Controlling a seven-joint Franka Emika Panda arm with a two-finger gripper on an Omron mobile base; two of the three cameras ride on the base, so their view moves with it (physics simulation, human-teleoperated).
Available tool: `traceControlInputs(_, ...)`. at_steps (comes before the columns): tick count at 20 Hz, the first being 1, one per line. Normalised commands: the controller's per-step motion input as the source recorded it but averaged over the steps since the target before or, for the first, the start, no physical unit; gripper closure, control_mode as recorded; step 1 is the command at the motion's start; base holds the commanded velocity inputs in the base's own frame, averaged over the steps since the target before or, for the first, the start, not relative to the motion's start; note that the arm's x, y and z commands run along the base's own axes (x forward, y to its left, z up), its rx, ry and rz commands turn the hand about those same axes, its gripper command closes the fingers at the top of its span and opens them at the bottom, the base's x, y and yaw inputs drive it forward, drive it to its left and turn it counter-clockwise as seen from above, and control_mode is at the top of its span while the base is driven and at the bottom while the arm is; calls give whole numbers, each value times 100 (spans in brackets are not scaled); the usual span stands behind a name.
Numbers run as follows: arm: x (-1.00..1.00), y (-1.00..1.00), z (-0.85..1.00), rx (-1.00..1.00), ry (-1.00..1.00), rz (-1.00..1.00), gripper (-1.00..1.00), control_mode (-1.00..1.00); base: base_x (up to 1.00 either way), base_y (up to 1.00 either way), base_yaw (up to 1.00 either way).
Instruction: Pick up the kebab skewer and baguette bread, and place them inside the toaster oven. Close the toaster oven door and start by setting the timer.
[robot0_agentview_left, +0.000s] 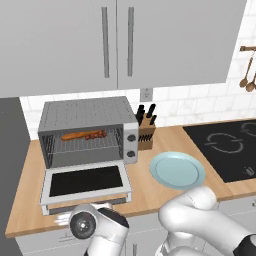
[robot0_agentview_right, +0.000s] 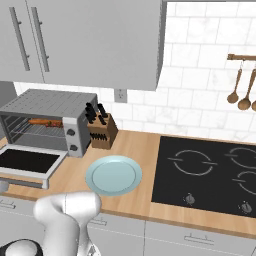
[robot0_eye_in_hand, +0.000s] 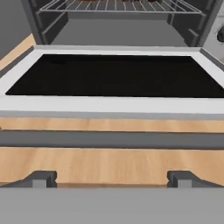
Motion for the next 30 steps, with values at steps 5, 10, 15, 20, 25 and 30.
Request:
traceControlInputs(5, 9, 4, -20, 0, -1, 1, -100, -100, 0, 0, 0)
traceControlInputs(10, 11, 0, -30, 0, -3, 0, -100, -100, 0, 0, 0)
traceControlInputs(15, 33, 0, -19, 0, -5, 0, -100, -100, 0, 0, 0)
traceControlInputs(20, 22, 0, -23, 0, -4, 0, -100, -100, 0, 0, 0)
traceControlInputs(25, 1, 0, -32, 0, -2, 0, -100, -100, 0, 0, 0)
traceControlInputs(30, 4, 0, -15, 0, 0, 0, -100, -100, 0, 0, 0)
